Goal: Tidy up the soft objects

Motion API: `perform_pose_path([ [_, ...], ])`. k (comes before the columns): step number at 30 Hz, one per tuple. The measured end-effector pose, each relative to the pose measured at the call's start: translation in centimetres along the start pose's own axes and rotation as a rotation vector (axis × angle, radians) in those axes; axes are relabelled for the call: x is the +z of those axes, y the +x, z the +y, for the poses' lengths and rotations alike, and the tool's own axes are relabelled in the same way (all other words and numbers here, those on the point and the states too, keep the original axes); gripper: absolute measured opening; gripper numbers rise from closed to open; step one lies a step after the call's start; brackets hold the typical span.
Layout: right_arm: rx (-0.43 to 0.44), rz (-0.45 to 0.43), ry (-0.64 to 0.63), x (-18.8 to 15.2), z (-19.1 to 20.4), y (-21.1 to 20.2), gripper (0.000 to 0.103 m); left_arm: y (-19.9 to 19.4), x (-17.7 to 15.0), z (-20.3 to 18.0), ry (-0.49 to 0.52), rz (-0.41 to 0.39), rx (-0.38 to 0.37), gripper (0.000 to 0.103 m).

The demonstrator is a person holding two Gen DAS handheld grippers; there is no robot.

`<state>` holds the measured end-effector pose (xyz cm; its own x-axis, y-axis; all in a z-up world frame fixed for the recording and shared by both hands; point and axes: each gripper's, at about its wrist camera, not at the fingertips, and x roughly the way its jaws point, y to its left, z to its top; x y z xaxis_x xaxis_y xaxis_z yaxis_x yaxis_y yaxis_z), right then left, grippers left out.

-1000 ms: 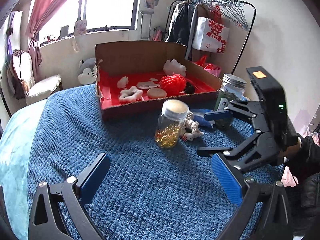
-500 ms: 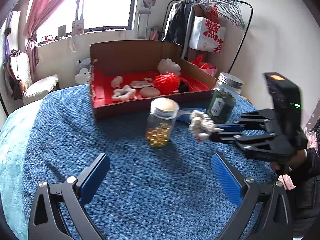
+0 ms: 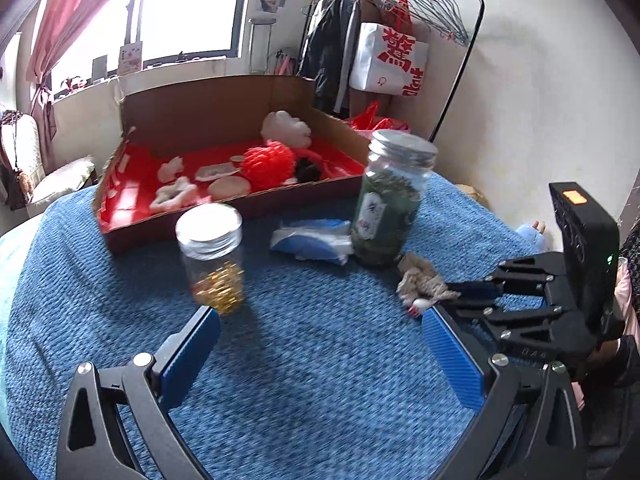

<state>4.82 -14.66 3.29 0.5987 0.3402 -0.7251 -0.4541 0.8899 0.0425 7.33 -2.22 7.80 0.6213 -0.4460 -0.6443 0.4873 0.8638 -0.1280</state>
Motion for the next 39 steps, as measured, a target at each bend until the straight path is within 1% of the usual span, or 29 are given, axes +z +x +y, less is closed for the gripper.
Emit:
perform_pose_path([
  [5, 0.021, 0.000, 0.018, -0.3, -1.8, -0.1, 0.019, 1.3, 1.3, -1.9, 0.051, 0.013, -0.029, 0.103],
  [6, 0.026, 0.001, 0.020, -0.4, -2.1, -0.1, 0.020, 1.6, 1.6, -2.2, 0.058, 0.020, -0.028, 0.103],
  [7, 0.027, -0.001, 0.021, -0.5, -2.4, -0.2, 0.024, 2.0, 1.9, -2.4, 0.065, 0.025, -0.028, 0.103],
  [9, 0.023, -0.011, 0.022, -0.7, -3.0, -0.5, 0.037, 2.6, 2.3, -2.9, 0.084, 0.034, -0.031, 0.103],
  [10, 0.022, -0.021, 0.024, -0.7, -3.4, -0.7, 0.059, 3.0, 2.6, -3.0, 0.091, 0.036, -0.027, 0.103],
  [11, 0.023, -0.037, 0.025, -0.8, -3.6, -1.0, 0.075, 3.3, 2.8, -3.1, 0.096, 0.040, -0.025, 0.103],
  [13, 0.035, -0.072, 0.026, -0.9, -4.2, -1.8, 0.076, 4.0, 3.1, -3.1, 0.108, 0.055, -0.025, 0.103],
  [17, 0.052, -0.093, 0.052, -0.7, -5.8, -2.7, 0.076, 5.4, 4.0, -3.2, 0.155, 0.084, -0.034, 0.102],
  [19, 0.064, -0.098, 0.061, -0.6, -6.3, -2.8, 0.076, 6.0, 4.2, -3.3, 0.192, 0.103, -0.049, 0.090],
  [20, 0.067, -0.100, 0.065, -0.6, -6.6, -2.8, 0.076, 6.4, 4.3, -3.3, 0.208, 0.116, -0.054, 0.089],
  [28, 0.098, -0.086, 0.061, -0.6, -7.1, -2.3, 0.076, 8.2, 5.3, -2.7, 0.289, 0.157, -0.036, 0.088],
  [31, 0.095, -0.084, 0.051, -0.3, -7.2, -2.1, 0.076, 9.1, 5.8, -2.4, 0.315, 0.166, -0.022, 0.088],
  [39, 0.104, -0.077, 0.042, 0.3, -7.4, -1.6, 0.076, 10.1, 6.0, -3.2, 0.356, 0.180, -0.030, 0.088],
])
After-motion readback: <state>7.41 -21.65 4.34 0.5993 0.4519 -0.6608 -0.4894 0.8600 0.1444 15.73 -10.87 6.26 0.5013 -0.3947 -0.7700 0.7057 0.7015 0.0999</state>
